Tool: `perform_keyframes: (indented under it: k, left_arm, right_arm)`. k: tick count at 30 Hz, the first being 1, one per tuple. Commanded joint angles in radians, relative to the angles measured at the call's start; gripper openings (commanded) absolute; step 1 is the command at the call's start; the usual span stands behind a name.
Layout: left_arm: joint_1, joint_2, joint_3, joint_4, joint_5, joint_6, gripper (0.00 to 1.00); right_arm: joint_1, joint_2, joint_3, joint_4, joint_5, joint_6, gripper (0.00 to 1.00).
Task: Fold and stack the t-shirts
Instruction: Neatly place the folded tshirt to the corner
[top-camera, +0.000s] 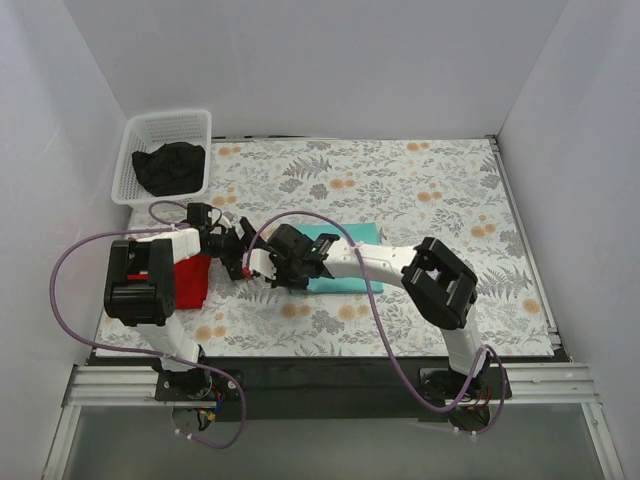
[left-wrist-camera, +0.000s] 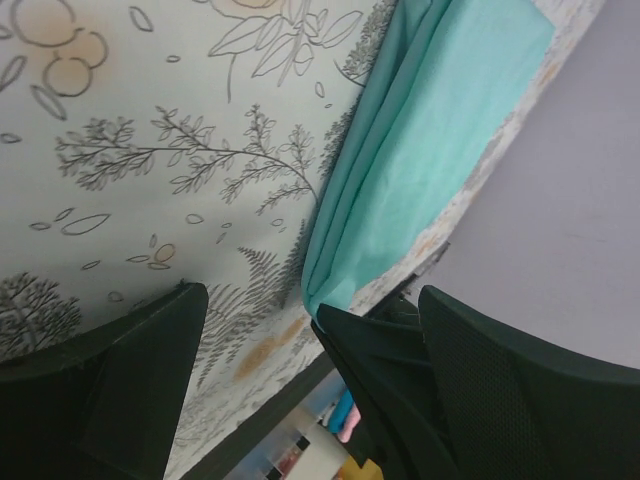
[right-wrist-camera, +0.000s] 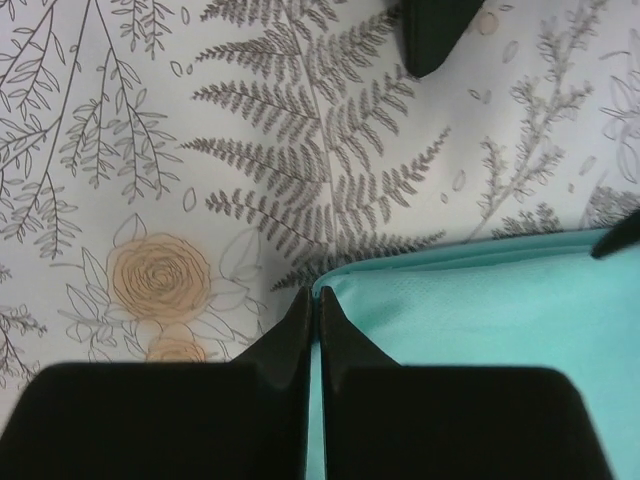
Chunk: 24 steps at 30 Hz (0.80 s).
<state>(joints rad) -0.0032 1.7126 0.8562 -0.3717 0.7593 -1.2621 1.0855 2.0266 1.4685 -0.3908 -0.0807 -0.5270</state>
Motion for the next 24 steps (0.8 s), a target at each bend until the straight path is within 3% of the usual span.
perform_keyframes:
  k: [1,15,20,24]
  left_arm:
    - [-0.011,0.03,-0.032,0.106,0.057,-0.088,0.87]
    - [-0.155,0.134,-0.082,0.473,0.029,-0.402,0.88]
    - [-0.185,0.177,-0.057,0.439,0.009,-0.392,0.88]
    - [-0.187,0.196,-0.014,0.302,-0.047,-0.31,0.72]
  right_arm:
    - [-0.036,-0.108,-0.014,0.01,-0.073,-0.021,0.01]
    - [-0.081,-0.144,-0.027,0.009,-0.162,-0.036,0.01]
    - [-0.081,-0.138,0.001,0.009,-0.174,-0.01,0.01]
    - [-0.081,-0.117,0.044,0.012,-0.186,0.022,0.01]
